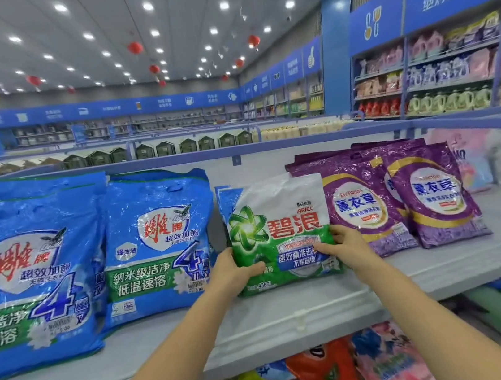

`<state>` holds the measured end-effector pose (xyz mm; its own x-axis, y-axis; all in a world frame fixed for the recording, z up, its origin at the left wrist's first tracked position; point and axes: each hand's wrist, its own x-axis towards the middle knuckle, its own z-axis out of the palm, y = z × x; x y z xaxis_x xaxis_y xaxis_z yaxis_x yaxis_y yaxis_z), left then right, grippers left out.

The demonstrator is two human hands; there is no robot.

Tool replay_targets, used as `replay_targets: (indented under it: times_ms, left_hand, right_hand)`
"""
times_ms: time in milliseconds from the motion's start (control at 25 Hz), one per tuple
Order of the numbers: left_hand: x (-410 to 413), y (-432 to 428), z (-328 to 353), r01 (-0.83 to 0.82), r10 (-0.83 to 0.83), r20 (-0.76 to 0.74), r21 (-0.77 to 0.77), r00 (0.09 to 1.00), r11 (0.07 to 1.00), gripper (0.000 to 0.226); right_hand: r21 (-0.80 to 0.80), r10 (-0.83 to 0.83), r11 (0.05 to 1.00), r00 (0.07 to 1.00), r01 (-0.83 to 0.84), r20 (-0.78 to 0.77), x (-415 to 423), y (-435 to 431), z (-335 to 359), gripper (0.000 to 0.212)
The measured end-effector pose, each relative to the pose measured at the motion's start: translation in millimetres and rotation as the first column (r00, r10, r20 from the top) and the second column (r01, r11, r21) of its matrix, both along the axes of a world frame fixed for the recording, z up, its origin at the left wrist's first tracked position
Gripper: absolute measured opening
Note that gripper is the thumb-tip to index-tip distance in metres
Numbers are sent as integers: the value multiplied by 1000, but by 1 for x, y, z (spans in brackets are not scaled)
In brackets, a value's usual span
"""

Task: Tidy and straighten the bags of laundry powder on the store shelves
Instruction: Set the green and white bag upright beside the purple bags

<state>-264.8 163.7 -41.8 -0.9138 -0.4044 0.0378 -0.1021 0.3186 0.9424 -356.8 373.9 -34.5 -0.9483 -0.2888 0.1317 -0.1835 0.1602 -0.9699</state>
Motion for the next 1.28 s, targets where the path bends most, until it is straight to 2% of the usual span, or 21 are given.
replay_targets:
  times_ms: [160, 240, 360, 520, 640, 720, 760, 840, 1000, 1120, 1280]
  left_hand:
    - [1, -1, 3, 100, -87, 145, -84, 986, 991, 75]
    - [3, 1, 3, 72, -53, 141, -128, 989, 989, 75]
    - [7, 2, 0, 51, -28, 135, -173, 990, 984, 71]
    - [17, 2, 6, 28, -16, 78, -148, 997, 989, 61]
    - [37, -5, 17, -26, 20, -39, -163, 999, 986, 52]
    - [58, -16, 26, -73, 45, -147, -192, 988, 979, 44]
    - [70, -23, 32, -94, 54, -203, -196, 978, 976, 41]
    - [98, -38, 44, -161, 96, -296, -203, 950, 966, 37]
    - [171, -77, 63, -344, 198, -438, -283, 877, 895, 34]
    - [238, -112, 67, -483, 243, -541, -360, 805, 798, 34]
    - [334, -166, 67, -638, 327, -657, -310, 680, 705, 32]
  right_hand:
    - [-12, 78, 997, 989, -77, 124, -6, -3, 0, 37]
    - [-20, 94, 996, 984, -92, 148, -10, -2, -1, 37]
    - [10, 57, 998, 991, -59, 121, -8, -2, -7, 49]
    - [33, -93, 995, 988, 98, -121, 8, -3, 4, 51]
    - [2, -228, 969, 898, 247, -376, 30, -10, 24, 43]
    - [-73, -256, 964, 815, 256, -520, 50, -25, 40, 35]
    - [-113, -244, 969, 789, 219, -564, 62, -36, 48, 30]
    - [-145, -158, 985, 793, 89, -588, 89, -62, 60, 25]
    - [-103, 73, 979, 779, -174, -623, 150, -131, 65, 24]
    - [-88, 216, 933, 738, -349, -640, 205, -188, 63, 18]
    - [-9, 404, 837, 629, -548, -664, 291, -259, 63, 22]
